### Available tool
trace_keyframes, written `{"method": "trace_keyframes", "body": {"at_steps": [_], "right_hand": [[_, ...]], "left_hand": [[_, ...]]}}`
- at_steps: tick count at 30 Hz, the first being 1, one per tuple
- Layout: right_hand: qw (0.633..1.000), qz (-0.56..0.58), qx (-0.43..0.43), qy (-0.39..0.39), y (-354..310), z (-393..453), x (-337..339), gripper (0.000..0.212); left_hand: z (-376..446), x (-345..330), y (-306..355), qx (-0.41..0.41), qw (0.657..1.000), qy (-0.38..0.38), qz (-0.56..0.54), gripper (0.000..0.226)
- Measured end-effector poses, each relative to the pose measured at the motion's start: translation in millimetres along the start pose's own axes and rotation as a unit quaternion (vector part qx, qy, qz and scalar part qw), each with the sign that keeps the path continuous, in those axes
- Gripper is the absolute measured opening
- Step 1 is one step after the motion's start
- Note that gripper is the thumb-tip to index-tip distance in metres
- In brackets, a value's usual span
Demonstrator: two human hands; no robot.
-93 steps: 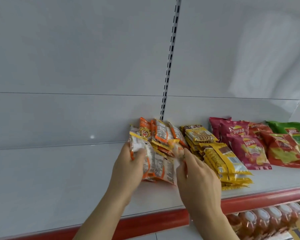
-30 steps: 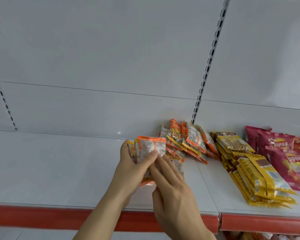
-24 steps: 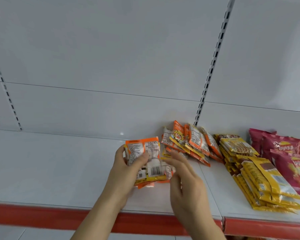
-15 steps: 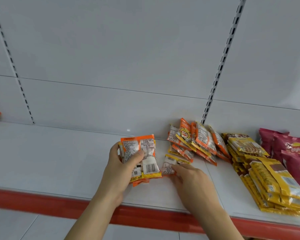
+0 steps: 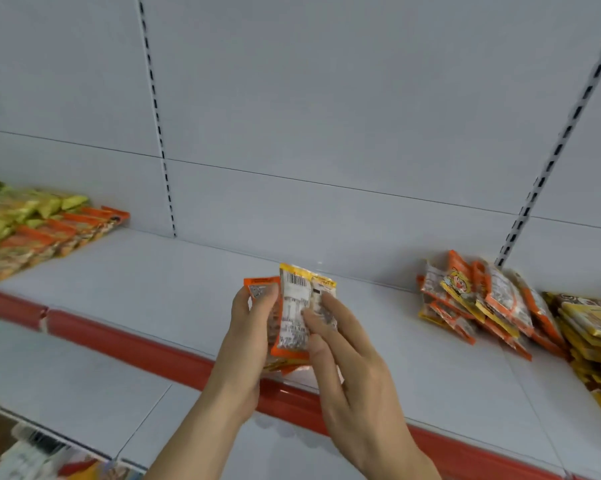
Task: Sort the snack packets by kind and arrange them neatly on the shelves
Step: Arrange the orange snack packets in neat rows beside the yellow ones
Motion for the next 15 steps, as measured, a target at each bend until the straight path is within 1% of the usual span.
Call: {"method": "trace_keyframes", "body": {"at_steps": [2, 4, 6, 8, 9, 10, 11, 13, 14, 15], "right_hand": [[0.999, 0.011, -0.001, 0.034, -15, 8, -18, 0.030], [0.999, 0.007, -0.001, 0.054, -36, 17, -40, 0.026], [0.999, 0.020, -0.007, 0.050, -57, 24, -68, 0.024], [0.998, 0.049, -0.015, 0.037, -78, 30, -99, 0.036], [0.997, 0.069, -0.029, 0.022, -88, 33, -116, 0.044], [0.992, 0.114, -0.059, 0.001, -93, 36, -136, 0.050], [0.977, 0.187, -0.105, -0.012, -97, 39, -155, 0.055], [0.929, 0.316, -0.191, -0.018, -105, 44, -190, 0.057], [0.917, 0.340, -0.208, -0.017, -109, 47, -204, 0.055], [0.914, 0.343, -0.215, -0.020, -113, 51, -216, 0.054]], "left_hand": [[-4, 20, 13, -0.008, 1.000, -0.010, 0.015, 0.035], [-7, 46, 27, -0.010, 0.999, -0.018, 0.030, 0.041], [-7, 78, 43, -0.010, 0.999, -0.020, 0.037, 0.042], [-7, 114, 61, -0.014, 0.999, -0.017, 0.046, 0.040], [-7, 132, 69, -0.017, 0.998, -0.014, 0.051, 0.040], [-6, 150, 76, -0.020, 0.998, -0.013, 0.053, 0.041], [-7, 167, 83, -0.023, 0.998, -0.012, 0.055, 0.042], [-4, 198, 95, -0.027, 0.998, -0.008, 0.057, 0.047], [-2, 212, 99, -0.025, 0.998, -0.004, 0.055, 0.049], [-1, 223, 104, -0.022, 0.998, 0.001, 0.052, 0.048]]}}
Point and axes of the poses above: each hand's wrist, its own z-axis towards the middle knuckle, its own x-axis out of the back of the hand, y = z × x, the point moved 7 cm from there along z, towards the middle knuckle, and after that the axes turned 3 degrees about -y, right-handed, at the moved point
